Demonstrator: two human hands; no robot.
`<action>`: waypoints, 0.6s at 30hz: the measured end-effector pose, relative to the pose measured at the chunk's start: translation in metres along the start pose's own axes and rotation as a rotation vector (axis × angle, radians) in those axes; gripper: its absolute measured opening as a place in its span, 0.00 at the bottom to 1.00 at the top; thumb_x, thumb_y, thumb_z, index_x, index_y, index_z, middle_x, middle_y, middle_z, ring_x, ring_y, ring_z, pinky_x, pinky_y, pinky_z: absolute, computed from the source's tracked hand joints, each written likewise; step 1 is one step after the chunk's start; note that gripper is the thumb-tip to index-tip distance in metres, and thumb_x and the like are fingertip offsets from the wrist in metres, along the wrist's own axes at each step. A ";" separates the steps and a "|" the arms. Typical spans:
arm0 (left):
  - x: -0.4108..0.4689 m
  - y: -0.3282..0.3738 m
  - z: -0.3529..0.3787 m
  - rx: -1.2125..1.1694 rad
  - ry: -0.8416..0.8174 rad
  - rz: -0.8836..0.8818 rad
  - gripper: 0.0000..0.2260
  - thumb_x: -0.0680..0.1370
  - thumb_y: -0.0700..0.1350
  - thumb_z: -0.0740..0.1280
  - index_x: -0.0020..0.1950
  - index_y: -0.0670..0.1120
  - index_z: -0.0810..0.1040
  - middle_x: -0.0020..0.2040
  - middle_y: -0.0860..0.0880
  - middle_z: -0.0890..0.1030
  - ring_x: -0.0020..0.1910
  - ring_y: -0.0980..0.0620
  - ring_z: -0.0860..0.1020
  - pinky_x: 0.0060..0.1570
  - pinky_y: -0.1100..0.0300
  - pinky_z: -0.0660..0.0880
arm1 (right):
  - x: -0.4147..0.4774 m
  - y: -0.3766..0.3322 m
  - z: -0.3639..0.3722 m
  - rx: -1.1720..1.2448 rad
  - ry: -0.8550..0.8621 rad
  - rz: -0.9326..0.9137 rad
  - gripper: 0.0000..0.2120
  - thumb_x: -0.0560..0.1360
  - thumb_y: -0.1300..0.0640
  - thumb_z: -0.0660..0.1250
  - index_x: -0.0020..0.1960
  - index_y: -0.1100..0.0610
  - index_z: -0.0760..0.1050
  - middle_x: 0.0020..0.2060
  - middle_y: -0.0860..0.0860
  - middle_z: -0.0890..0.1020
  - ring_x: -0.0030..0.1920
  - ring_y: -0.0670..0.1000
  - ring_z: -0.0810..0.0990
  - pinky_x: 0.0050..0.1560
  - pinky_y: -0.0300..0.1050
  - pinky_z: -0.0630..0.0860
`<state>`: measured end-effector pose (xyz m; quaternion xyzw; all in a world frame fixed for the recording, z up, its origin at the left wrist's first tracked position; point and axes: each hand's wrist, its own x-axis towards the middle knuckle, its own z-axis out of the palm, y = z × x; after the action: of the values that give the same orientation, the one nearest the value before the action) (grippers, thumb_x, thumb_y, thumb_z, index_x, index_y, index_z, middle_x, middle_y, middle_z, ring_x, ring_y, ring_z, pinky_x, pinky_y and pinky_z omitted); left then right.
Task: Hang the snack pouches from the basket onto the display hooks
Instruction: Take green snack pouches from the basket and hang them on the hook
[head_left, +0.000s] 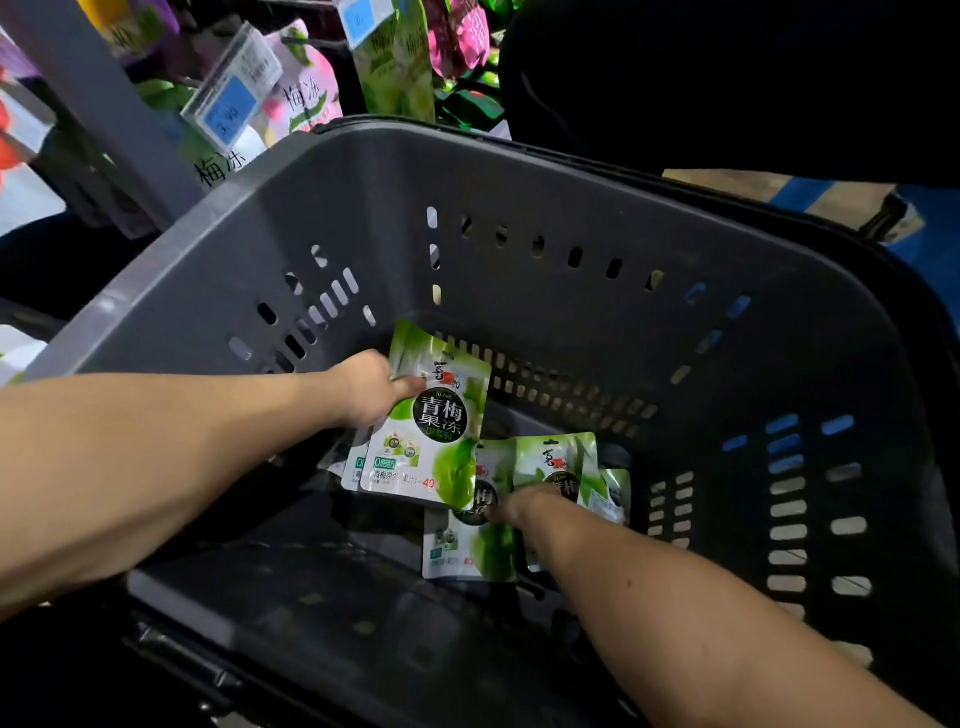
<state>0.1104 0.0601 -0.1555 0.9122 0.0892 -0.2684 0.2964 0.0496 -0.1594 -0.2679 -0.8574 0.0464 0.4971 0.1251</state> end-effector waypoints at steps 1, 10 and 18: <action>0.000 0.000 0.000 0.001 -0.002 -0.002 0.20 0.80 0.57 0.67 0.39 0.41 0.79 0.37 0.45 0.82 0.40 0.43 0.81 0.42 0.55 0.74 | 0.002 -0.002 0.002 0.017 0.030 0.033 0.25 0.84 0.50 0.62 0.77 0.59 0.66 0.74 0.58 0.71 0.74 0.59 0.69 0.73 0.51 0.66; -0.006 0.005 -0.004 0.011 -0.010 0.000 0.19 0.81 0.56 0.66 0.41 0.41 0.79 0.38 0.45 0.82 0.40 0.45 0.80 0.43 0.56 0.73 | 0.000 -0.023 0.017 0.061 -0.017 0.046 0.28 0.79 0.48 0.69 0.74 0.62 0.70 0.69 0.58 0.76 0.69 0.57 0.76 0.70 0.49 0.72; -0.007 0.004 -0.006 0.020 -0.031 -0.001 0.22 0.81 0.57 0.66 0.46 0.37 0.80 0.42 0.40 0.84 0.42 0.42 0.81 0.50 0.47 0.78 | 0.005 -0.021 0.024 0.170 0.065 0.175 0.34 0.79 0.45 0.69 0.77 0.62 0.64 0.72 0.57 0.73 0.71 0.56 0.74 0.70 0.45 0.72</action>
<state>0.1081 0.0599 -0.1457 0.9109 0.0823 -0.2837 0.2883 0.0364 -0.1328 -0.2804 -0.8520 0.1671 0.4723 0.1518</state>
